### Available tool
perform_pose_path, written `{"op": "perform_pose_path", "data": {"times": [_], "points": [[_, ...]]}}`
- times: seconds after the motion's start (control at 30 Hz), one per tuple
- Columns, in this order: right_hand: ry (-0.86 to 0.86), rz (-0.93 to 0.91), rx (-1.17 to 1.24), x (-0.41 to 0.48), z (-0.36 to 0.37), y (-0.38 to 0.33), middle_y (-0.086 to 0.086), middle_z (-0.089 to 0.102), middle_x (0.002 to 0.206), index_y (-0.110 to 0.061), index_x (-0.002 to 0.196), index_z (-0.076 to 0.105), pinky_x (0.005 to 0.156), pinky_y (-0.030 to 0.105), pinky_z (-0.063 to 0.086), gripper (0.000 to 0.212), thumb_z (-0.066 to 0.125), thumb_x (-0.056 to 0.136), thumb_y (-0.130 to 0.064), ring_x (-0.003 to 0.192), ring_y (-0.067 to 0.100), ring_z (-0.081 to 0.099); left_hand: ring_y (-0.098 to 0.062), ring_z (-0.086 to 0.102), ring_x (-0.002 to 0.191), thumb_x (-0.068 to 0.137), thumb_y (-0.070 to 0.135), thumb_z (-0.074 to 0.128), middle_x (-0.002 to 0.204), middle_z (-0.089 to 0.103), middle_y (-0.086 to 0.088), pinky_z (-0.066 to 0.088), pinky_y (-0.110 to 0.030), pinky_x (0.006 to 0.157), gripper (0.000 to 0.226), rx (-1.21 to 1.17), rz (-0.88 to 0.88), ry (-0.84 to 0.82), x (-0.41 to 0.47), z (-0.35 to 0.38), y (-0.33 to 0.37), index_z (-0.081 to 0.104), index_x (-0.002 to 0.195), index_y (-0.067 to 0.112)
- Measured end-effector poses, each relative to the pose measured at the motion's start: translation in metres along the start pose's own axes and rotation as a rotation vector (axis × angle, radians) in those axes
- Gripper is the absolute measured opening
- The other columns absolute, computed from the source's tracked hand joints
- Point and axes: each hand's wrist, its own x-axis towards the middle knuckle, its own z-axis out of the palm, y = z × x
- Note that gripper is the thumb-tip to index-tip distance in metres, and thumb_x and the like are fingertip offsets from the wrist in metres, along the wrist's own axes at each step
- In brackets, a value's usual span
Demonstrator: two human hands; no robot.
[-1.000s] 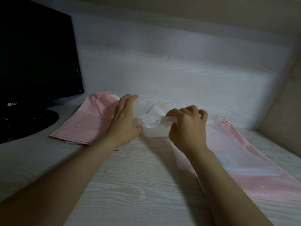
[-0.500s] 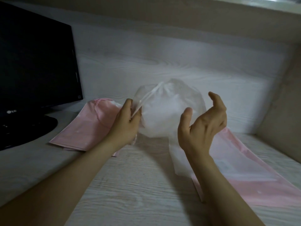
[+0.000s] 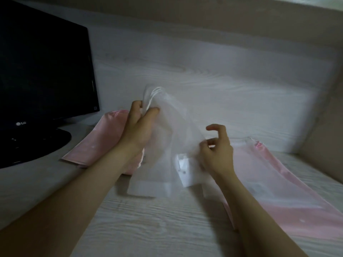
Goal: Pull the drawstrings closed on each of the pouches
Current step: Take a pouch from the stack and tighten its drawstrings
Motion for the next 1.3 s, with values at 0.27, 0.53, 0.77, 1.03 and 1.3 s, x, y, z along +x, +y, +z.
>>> {"op": "perform_pose_path", "data": {"times": [0.27, 0.53, 0.77, 1.03, 1.3], "points": [[0.041, -0.213, -0.030, -0.010, 0.041, 0.003, -0.003, 0.076, 0.110, -0.016, 0.114, 0.078, 0.096, 0.037, 0.056, 0.038, 0.056, 0.089, 0.004, 0.097, 0.015, 0.071, -0.044, 0.063, 0.098, 0.089, 0.007, 0.061, 0.102, 0.070, -0.017, 0.042, -0.046, 0.083, 0.038, 0.895, 0.405, 0.328, 0.017, -0.031, -0.006, 0.052, 0.125, 0.015], [-0.314, -0.198, 0.070, -0.030, 0.077, -0.007, -0.004, 0.052, 0.140, -0.019, 0.150, 0.050, 0.103, 0.048, 0.053, 0.063, 0.051, 0.088, -0.003, 0.119, 0.022, 0.063, -0.045, 0.038, 0.128, 0.076, -0.008, 0.060, 0.153, 0.039, -0.017, 0.032, -0.059, 0.103, 0.050, 1.328, 0.424, 0.495, 0.026, -0.045, -0.009, 0.059, 0.120, 0.015], [-0.532, -0.059, 0.011, -0.035, 0.084, -0.005, -0.005, 0.032, 0.153, -0.012, 0.161, 0.028, 0.107, 0.046, 0.050, 0.071, 0.048, 0.093, -0.004, 0.116, 0.028, 0.062, -0.040, 0.029, 0.135, 0.098, 0.033, 0.043, 0.144, 0.048, -0.016, 0.027, -0.054, 0.109, 0.042, 1.630, 0.190, 0.196, 0.021, -0.038, -0.009, 0.075, 0.115, 0.013], [-0.705, 0.092, 0.214, -0.040, 0.079, -0.010, -0.012, 0.056, 0.146, -0.031, 0.166, 0.009, 0.095, 0.012, 0.050, 0.083, 0.058, 0.103, -0.008, 0.119, -0.005, 0.064, -0.044, 0.028, 0.138, 0.091, 0.032, 0.061, 0.151, 0.027, -0.017, 0.030, -0.054, 0.112, 0.070, 1.681, 0.103, 0.000, 0.023, -0.037, -0.030, 0.038, 0.152, 0.003], [-0.674, -0.287, -0.153, -0.041, 0.079, -0.018, 0.000, 0.052, 0.147, -0.020, 0.149, 0.054, 0.107, 0.026, 0.048, 0.060, 0.053, 0.092, -0.001, 0.125, 0.014, 0.058, -0.062, 0.011, 0.151, 0.099, 0.077, 0.023, 0.173, 0.014, -0.011, 0.012, -0.070, 0.122, 0.081, 1.398, -0.289, -0.306, 0.038, -0.057, -0.068, 0.003, 0.167, 0.038]]}}
